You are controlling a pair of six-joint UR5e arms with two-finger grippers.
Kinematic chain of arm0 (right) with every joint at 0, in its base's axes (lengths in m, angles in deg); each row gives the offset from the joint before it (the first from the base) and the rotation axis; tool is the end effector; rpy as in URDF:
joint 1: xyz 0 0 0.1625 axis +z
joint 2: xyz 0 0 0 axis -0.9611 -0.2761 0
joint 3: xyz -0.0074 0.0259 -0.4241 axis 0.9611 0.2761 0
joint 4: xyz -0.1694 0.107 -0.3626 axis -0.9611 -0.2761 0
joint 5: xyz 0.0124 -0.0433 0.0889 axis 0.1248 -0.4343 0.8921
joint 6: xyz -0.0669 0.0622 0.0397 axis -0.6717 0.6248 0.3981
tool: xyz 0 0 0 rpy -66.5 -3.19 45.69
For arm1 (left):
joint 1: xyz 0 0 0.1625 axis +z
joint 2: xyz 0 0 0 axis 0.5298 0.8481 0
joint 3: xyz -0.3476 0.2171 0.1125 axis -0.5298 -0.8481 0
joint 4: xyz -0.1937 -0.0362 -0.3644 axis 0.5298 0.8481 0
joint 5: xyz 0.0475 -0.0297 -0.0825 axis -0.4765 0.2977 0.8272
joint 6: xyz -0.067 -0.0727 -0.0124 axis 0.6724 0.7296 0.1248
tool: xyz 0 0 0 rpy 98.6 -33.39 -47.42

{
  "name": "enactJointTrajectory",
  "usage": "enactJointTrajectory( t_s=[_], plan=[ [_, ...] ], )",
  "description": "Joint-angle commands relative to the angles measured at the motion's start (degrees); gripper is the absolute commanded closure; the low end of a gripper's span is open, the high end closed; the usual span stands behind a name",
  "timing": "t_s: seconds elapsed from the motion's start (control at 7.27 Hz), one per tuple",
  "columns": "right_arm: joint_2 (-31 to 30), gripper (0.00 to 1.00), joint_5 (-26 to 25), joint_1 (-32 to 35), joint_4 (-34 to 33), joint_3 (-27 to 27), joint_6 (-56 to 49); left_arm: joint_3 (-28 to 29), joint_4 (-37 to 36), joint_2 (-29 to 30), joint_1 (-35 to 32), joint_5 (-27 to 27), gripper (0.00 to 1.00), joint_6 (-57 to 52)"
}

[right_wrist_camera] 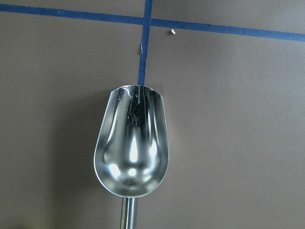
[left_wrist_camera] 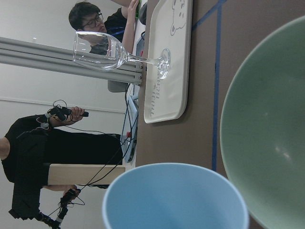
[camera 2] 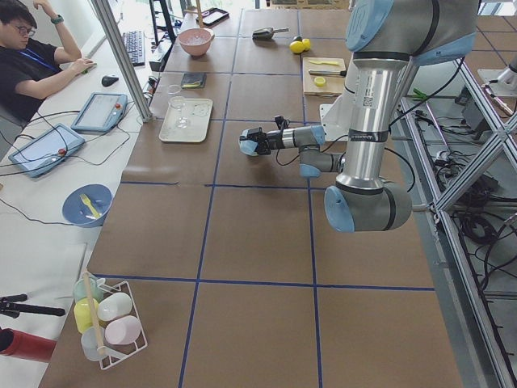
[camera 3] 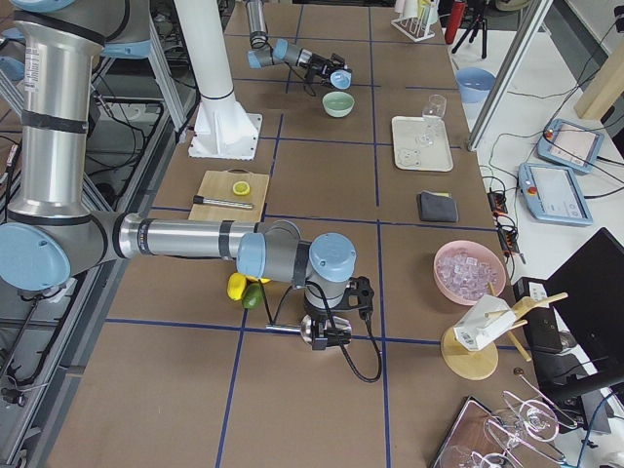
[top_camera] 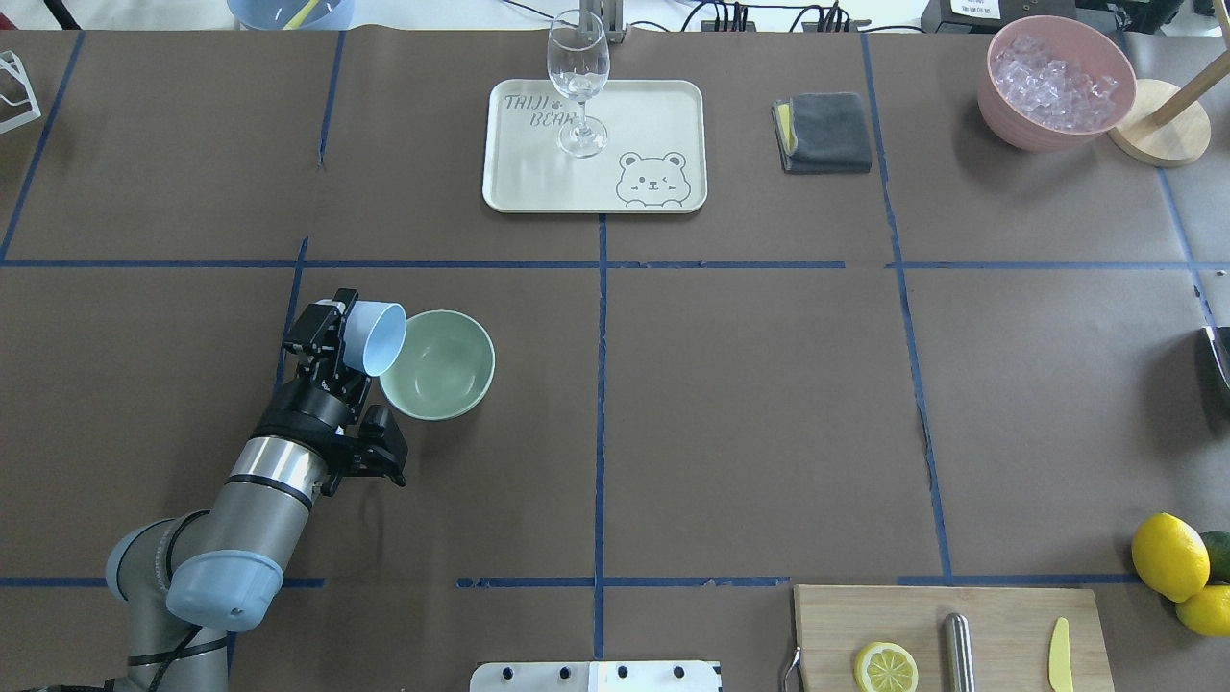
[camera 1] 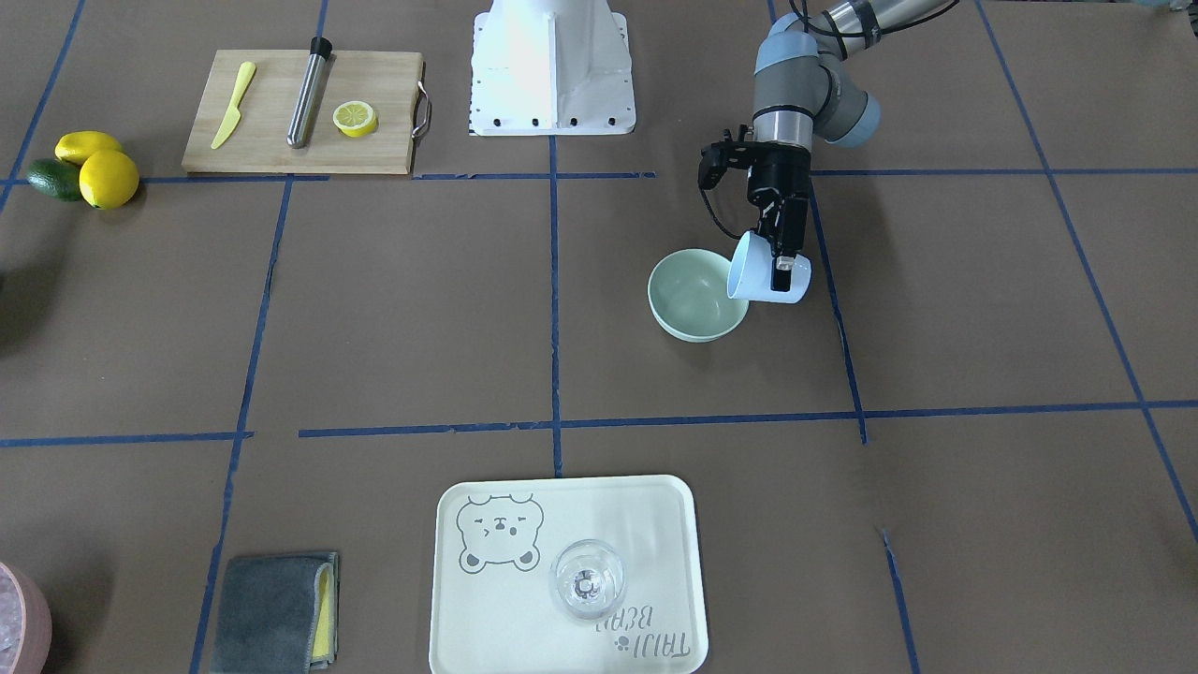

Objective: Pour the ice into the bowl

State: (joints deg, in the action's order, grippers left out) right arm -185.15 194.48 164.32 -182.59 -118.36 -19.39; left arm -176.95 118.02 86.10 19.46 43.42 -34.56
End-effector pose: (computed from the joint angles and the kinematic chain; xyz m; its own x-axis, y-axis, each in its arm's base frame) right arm 0.0682 -0.4181 0.6607 0.7254 -0.0851 0.6831 0.1139 0.9935 0.0028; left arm 0.4753 -0.3302 0.3935 0.6372 0.2867 0.7154 -0.7112 -0.1390 0.6891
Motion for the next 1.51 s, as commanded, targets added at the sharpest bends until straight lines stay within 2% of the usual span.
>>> enactJointTrajectory(
  t_s=[0.0,0.28,0.96,1.38],
  plan=[
    [0.0,0.0,0.0,0.0,0.0,0.0,0.0,0.0,-0.1,0.6,0.0,-0.1,1.0,-10.2],
    [0.0,0.0,0.0,0.0,0.0,0.0,0.0,0.1,-0.1,0.8,0.0,-0.1,1.0,-15.8],
    [0.0,0.0,0.0,0.0,0.0,0.1,0.0,0.0,0.0,0.7,0.1,-0.2,1.0,-16.8],
    [0.0,0.0,0.0,0.0,0.0,0.1,0.0,-0.8,0.0,0.8,0.1,-3.3,1.0,-27.5]
  ],
)
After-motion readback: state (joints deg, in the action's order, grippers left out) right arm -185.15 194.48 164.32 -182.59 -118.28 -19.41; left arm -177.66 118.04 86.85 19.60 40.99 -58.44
